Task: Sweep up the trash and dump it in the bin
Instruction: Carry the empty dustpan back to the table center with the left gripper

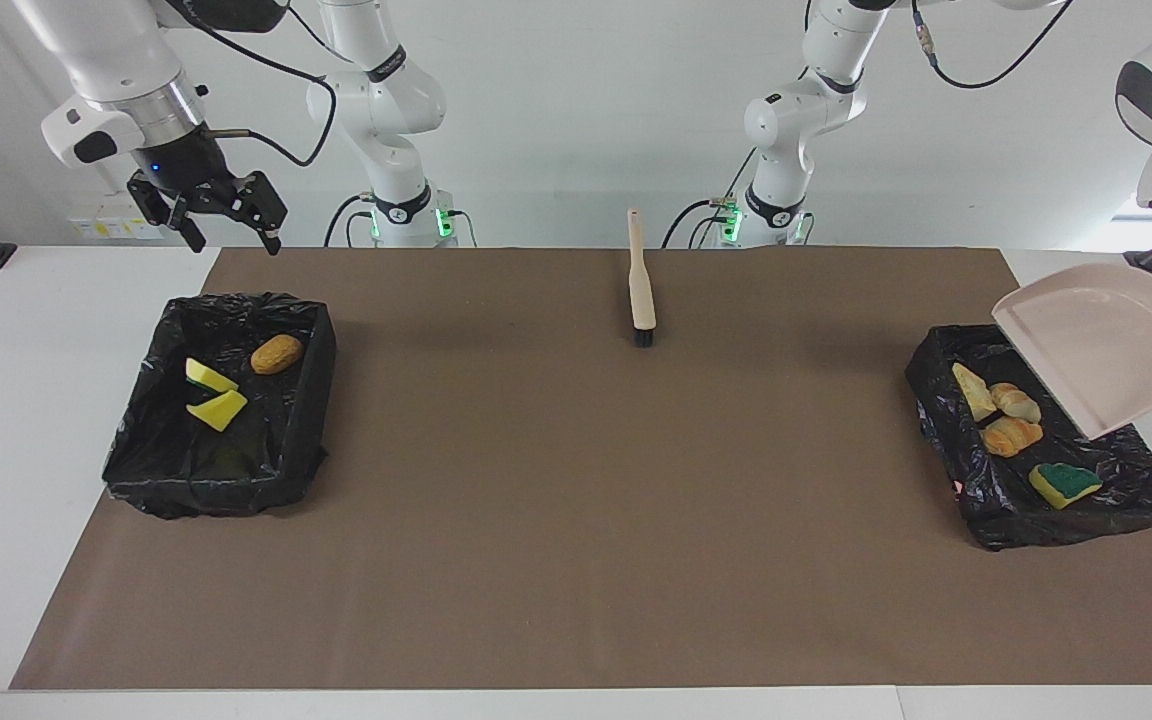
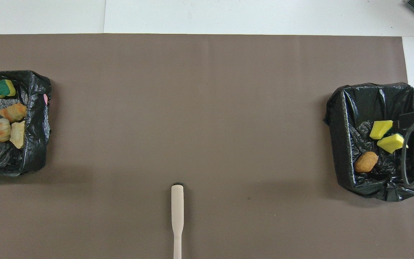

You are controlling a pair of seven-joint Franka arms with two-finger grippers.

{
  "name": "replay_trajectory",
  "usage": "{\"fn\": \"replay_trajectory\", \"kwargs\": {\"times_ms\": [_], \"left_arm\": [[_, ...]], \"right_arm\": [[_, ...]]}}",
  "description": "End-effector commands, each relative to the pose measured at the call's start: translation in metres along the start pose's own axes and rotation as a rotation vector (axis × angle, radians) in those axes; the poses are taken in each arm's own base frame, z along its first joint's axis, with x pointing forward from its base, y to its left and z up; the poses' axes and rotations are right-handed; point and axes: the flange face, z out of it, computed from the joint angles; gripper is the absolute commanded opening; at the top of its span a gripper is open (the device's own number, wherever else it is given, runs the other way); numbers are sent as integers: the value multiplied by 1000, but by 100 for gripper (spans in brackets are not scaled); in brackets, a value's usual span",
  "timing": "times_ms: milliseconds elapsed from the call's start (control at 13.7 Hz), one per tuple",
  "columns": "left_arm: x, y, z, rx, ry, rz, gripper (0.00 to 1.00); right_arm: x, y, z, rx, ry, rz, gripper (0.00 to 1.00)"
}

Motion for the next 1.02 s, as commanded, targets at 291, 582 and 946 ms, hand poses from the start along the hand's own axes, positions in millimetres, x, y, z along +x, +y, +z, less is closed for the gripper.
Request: {"fn": "replay_trajectory", "kwargs": {"times_ms": [291, 582, 946], "left_arm": [[67, 22, -85, -2, 228, -275, 0], [166, 41, -136, -111, 375, -559, 0], [277, 59, -174, -244, 476, -850, 0]], "right_arm": [[-7, -14, -10, -10, 18, -39, 100], [-7, -18, -10, -28, 12, -95, 100], [-8, -16, -10, -27, 9, -92, 100]]}}
